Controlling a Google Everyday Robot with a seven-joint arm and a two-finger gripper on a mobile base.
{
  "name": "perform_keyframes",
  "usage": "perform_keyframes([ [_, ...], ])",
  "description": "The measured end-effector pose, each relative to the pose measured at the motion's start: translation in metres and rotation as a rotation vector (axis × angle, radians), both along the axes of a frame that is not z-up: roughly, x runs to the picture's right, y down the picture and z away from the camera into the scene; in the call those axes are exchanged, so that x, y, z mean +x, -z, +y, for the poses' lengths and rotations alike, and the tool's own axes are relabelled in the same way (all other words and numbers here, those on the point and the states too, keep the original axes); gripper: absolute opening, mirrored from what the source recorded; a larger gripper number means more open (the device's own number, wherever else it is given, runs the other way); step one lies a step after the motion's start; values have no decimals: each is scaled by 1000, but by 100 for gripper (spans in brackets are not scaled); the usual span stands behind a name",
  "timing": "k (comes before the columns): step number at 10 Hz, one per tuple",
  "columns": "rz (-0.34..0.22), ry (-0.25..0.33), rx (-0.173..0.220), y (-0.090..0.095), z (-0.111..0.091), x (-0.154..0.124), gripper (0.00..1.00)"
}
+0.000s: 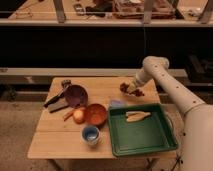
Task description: Place grapes in tray
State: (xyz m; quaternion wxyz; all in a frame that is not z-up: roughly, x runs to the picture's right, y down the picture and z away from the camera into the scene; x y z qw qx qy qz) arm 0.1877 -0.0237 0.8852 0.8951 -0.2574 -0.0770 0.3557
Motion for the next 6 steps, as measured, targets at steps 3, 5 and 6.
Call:
perform_keyframes([
  [3, -16, 36, -2, 72, -2, 27, 0],
  [5, -24, 59, -6, 108, 21, 40, 0],
  [6, -32, 85, -12, 124, 36, 44, 0],
])
